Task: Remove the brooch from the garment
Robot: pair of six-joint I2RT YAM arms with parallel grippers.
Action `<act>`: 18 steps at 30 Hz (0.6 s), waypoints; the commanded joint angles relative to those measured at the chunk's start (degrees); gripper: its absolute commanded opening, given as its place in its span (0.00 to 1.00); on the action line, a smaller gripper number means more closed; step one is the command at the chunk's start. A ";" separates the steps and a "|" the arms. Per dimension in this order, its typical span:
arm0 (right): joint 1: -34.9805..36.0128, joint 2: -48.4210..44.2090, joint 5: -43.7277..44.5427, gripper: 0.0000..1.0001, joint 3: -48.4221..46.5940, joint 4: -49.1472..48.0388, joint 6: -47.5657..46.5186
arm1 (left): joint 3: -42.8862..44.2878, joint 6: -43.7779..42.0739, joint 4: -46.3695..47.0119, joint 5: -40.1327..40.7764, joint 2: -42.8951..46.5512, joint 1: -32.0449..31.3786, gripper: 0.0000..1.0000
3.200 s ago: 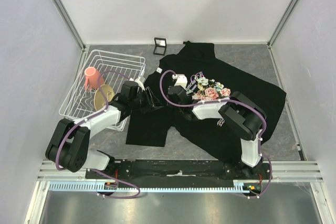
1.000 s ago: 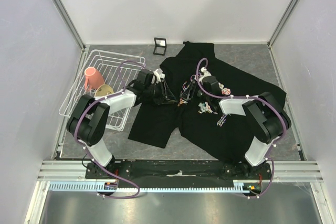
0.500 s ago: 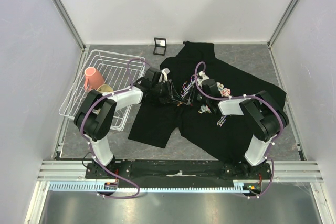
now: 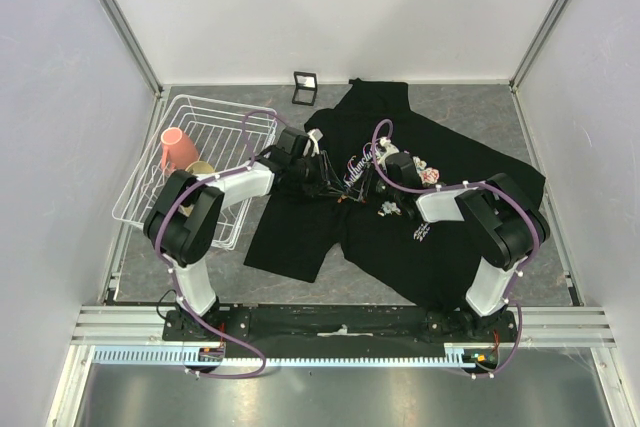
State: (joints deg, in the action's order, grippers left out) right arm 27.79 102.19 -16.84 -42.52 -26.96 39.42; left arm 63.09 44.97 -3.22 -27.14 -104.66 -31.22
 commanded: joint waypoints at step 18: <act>-0.02 2.49 -2.32 0.16 0.07 -5.74 0.92 | 5.99 -1.90 -3.18 3.22 -3.70 -0.15 0.18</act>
State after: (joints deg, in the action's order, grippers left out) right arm 27.79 104.01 -18.31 -42.52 -29.78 40.51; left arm 64.90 44.91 -4.73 -25.69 -106.34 -31.22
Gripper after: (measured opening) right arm 0.189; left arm 0.202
